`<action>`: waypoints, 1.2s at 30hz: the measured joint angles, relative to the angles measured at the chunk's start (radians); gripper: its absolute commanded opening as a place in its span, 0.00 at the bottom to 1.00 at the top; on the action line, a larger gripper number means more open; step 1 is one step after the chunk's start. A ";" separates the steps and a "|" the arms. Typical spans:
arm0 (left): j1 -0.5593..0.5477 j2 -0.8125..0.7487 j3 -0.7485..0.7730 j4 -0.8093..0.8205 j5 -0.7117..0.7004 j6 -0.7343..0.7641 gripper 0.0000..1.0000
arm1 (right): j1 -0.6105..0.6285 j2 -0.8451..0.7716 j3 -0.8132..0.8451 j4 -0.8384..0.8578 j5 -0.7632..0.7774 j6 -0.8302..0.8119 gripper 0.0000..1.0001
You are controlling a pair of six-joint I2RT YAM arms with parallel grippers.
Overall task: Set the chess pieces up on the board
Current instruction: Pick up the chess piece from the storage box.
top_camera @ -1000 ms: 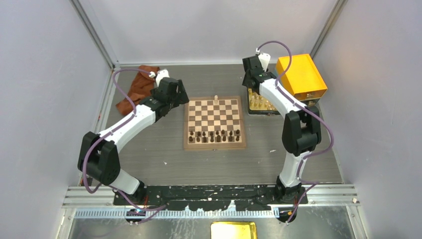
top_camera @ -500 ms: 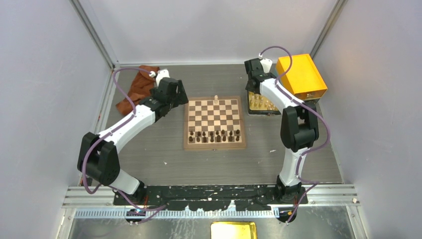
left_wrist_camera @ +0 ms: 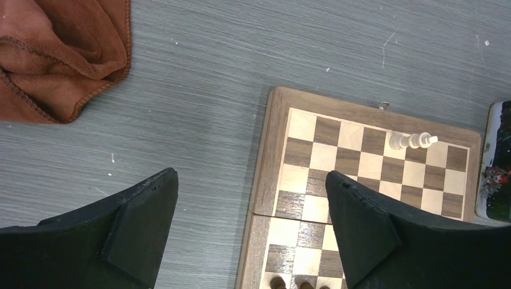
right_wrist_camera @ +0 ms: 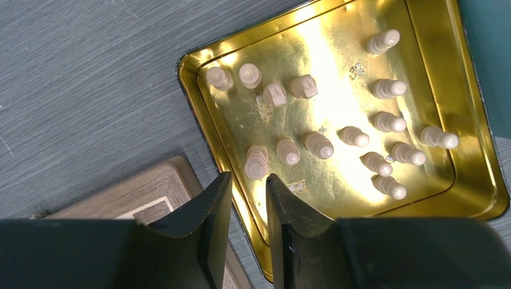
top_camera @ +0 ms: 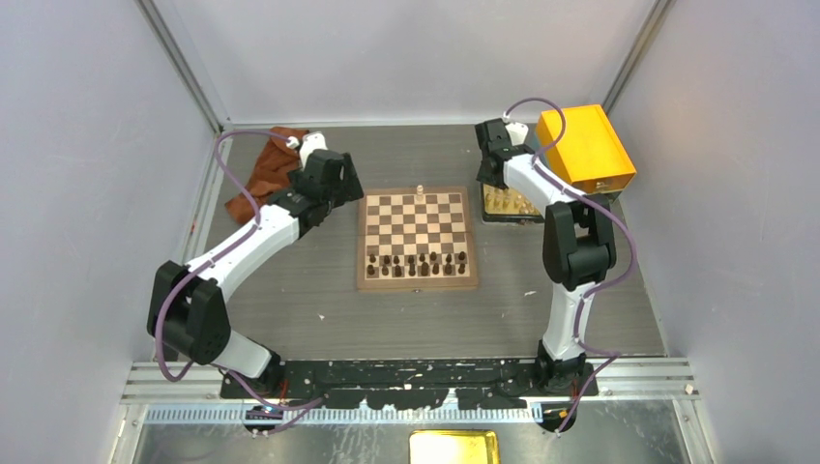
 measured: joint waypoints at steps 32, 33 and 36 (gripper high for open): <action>0.000 -0.013 -0.011 0.001 -0.011 -0.001 0.92 | -0.024 0.040 -0.029 0.013 -0.047 0.016 0.32; 0.000 -0.013 -0.012 0.001 -0.011 0.000 0.91 | -0.024 0.042 -0.029 0.012 -0.048 0.016 0.32; 0.000 -0.013 -0.012 0.001 -0.011 -0.001 0.91 | -0.024 0.049 -0.028 0.013 -0.051 0.016 0.32</action>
